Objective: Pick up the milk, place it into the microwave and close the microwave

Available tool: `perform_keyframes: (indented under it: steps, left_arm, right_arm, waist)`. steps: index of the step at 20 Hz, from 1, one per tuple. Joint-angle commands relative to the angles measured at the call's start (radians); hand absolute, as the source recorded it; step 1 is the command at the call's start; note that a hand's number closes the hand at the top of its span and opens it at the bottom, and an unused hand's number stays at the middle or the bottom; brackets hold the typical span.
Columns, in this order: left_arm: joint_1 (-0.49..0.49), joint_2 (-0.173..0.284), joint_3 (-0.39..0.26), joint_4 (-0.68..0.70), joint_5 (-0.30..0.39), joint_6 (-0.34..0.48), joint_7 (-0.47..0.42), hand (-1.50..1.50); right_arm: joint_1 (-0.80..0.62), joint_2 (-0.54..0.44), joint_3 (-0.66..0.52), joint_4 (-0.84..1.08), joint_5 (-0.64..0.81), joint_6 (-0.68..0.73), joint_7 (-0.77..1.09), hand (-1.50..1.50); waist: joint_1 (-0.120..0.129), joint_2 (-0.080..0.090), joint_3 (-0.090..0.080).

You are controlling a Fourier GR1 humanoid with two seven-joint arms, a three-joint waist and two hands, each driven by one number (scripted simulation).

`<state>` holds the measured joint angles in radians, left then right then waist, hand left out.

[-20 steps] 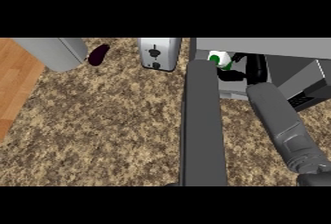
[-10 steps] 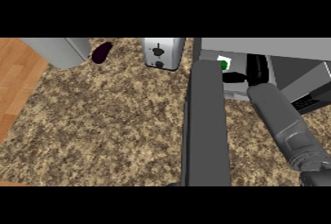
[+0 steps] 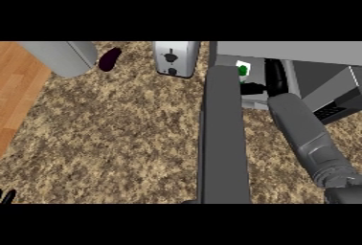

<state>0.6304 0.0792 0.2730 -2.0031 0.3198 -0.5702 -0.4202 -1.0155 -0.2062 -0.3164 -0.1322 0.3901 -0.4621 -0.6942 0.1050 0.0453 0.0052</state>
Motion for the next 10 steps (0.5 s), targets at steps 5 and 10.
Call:
perform_keyframes:
  steps: [5,10]
  left_arm:
    - [-0.023,-0.038,-0.083,-0.037,-0.028,0.010,0.054,-1.50]
    - [0.028,-0.059,-0.140,-0.070,-0.093,-0.018,0.023,-1.50]
  right_arm:
    - [0.030,0.016,-0.059,-0.014,-0.066,0.130,-0.108,-1.50]
    - [0.088,0.026,-0.074,-0.009,-0.091,0.227,-0.165,-1.50]
  waist:
    - [-0.038,-0.013,-0.001]
    - [-0.051,-0.027,-0.002]
